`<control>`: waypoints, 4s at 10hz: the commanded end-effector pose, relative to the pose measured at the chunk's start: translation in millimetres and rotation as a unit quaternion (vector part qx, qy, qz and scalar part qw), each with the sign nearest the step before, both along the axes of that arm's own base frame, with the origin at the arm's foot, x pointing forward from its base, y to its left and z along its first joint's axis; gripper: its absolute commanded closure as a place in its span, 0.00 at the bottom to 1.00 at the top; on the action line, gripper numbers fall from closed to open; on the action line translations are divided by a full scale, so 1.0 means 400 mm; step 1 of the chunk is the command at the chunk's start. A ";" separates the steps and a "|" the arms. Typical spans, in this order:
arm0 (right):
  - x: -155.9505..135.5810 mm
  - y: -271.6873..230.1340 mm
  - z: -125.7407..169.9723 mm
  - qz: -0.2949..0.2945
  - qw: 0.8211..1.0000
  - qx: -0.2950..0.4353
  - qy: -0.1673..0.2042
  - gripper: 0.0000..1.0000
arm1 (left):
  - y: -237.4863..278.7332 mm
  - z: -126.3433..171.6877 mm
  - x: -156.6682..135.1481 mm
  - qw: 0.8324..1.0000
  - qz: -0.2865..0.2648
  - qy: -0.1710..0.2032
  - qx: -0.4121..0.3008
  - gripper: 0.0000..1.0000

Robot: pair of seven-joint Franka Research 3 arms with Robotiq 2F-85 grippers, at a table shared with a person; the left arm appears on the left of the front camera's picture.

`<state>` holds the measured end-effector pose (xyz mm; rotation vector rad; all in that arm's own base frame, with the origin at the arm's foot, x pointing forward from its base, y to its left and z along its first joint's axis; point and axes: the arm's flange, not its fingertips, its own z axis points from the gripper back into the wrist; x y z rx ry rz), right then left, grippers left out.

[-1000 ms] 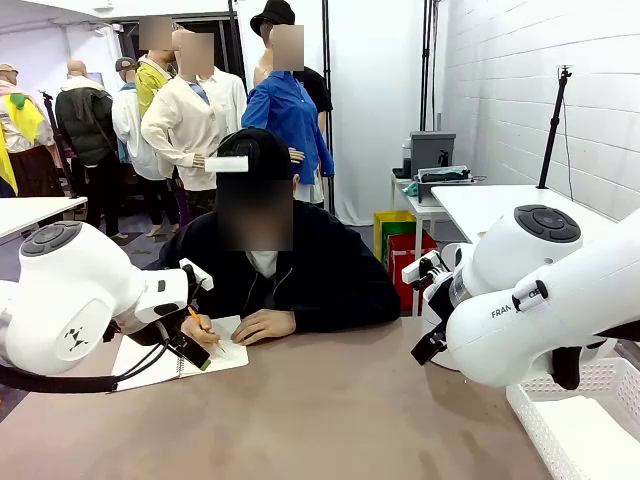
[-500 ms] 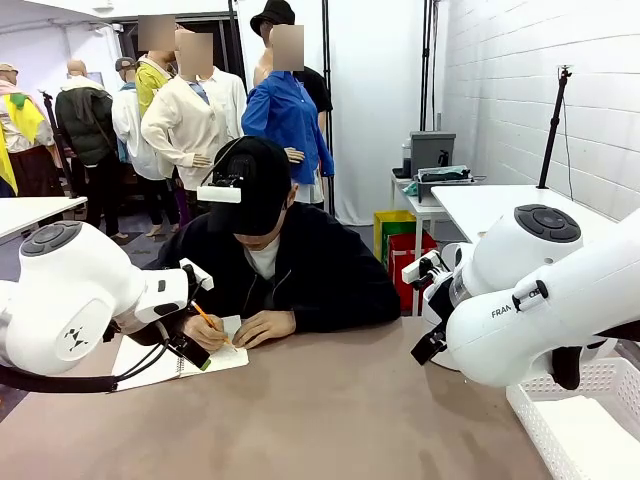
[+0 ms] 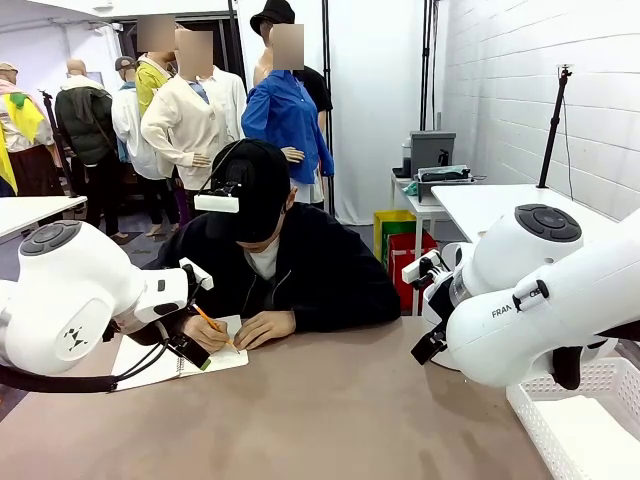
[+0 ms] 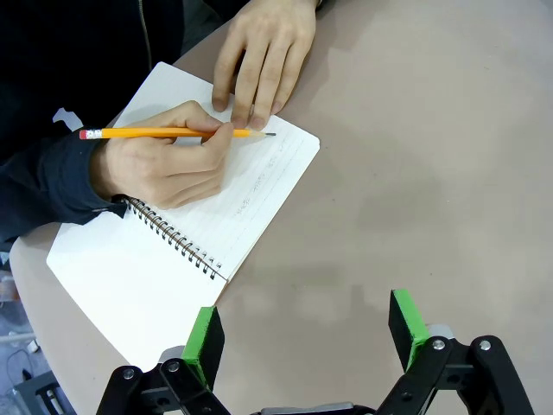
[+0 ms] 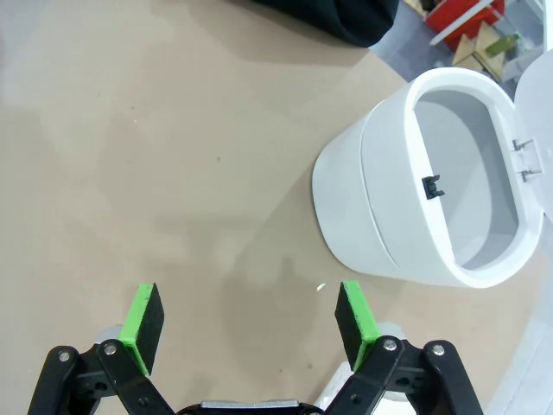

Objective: Sort the paper based on its condition.
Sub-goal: If a person hands you a paper, place it in the Organizing basket , and if it's crumpled, put it in the Trash can.

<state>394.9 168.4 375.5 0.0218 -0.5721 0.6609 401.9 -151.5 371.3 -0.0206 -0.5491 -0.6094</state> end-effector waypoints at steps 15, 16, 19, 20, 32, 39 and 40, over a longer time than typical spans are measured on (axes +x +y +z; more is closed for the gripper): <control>-0.092 0.042 0.197 0.052 0.993 0.080 0.073 0.00 | 0.033 0.249 -0.033 0.984 -0.138 0.083 -0.080 0.00; -0.107 0.044 0.230 0.063 0.992 0.087 0.069 0.00 | 0.048 0.264 -0.033 0.982 -0.147 0.079 -0.084 0.00; -0.130 0.023 0.349 0.072 0.989 0.124 0.040 0.00 | 0.105 0.315 -0.026 0.984 -0.145 0.037 -0.096 0.00; -0.126 0.028 0.402 0.076 0.989 0.123 0.029 0.00 | 0.128 0.350 -0.023 0.985 -0.140 0.019 -0.098 0.00; -0.137 0.024 0.574 0.058 0.994 0.091 0.007 0.00 | 0.126 0.639 -0.056 0.984 -0.154 -0.046 -0.072 0.00; -0.110 0.041 0.681 0.053 0.986 0.156 0.009 0.00 | 0.086 0.684 -0.111 0.990 -0.134 -0.008 -0.048 0.00; -0.105 0.038 0.691 0.055 0.987 0.152 0.007 0.00 | 0.100 0.687 -0.131 0.992 -0.114 -0.015 -0.053 0.00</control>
